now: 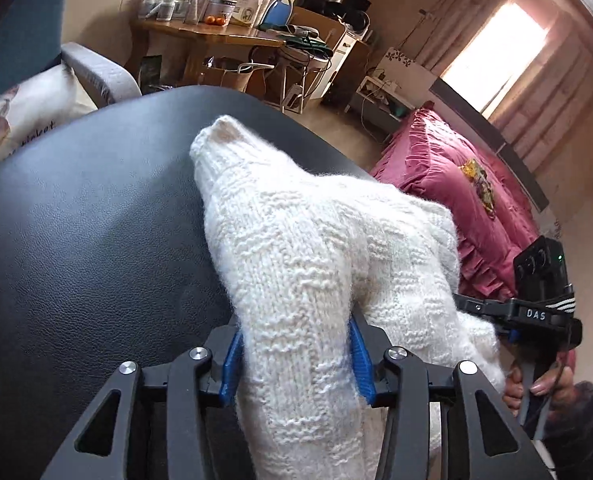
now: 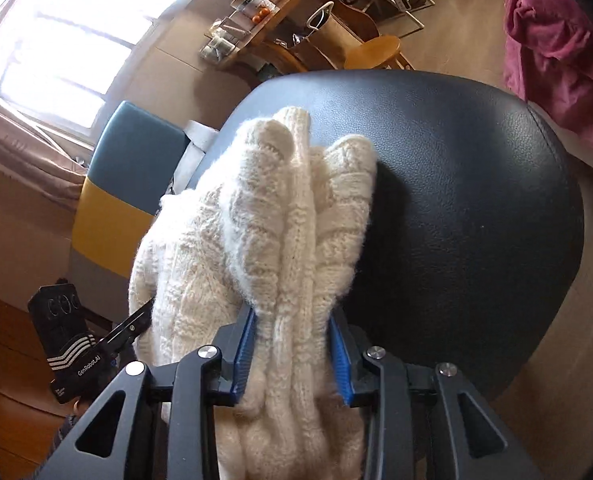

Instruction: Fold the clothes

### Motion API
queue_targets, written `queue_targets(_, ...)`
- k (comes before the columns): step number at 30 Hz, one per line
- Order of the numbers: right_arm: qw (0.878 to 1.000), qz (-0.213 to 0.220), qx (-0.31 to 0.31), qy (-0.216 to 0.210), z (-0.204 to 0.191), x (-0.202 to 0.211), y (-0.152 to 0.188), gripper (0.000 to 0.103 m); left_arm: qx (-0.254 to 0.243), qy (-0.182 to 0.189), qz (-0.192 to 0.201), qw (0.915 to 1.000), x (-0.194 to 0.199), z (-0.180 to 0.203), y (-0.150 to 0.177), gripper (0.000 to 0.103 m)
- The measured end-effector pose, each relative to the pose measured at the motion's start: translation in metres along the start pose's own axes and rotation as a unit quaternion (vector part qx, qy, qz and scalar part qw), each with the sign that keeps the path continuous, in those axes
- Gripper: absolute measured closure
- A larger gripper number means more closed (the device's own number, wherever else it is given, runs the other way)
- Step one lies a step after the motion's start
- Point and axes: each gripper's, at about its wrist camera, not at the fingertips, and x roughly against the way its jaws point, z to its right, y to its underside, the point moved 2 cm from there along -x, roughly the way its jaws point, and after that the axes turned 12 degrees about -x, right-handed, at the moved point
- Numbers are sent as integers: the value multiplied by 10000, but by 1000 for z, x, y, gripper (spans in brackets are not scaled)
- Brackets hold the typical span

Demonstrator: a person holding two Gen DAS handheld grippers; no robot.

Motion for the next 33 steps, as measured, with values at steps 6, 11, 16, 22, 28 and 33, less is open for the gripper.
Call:
queue_targets(6,9988,204,375,222,-14,25,3,65,-33,-110,33,9999,20,5,4,51)
queue_targets(11,9745,816,2004,587,-79,65,30,65,-352,-485,426,9973,50,16,-1,52)
queue_targets(16,9262,445,3600,1023,-132,43,68,68,-686,-514,555,9948,52,43,0,51)
queue_targets(22,9252,141,3449,1575,-67,7,80,69,-904,-882,166,9919,9,58,29,51)
queue_targets(28,9277,547,3355,1544,-59,6,86,69,-691,-1045,279,9917,8,58,33,51)
queue_targets(33,9284,639,3264,1656,-79,14,86,70,-591,-1216,394,9900,20,62,28,50)
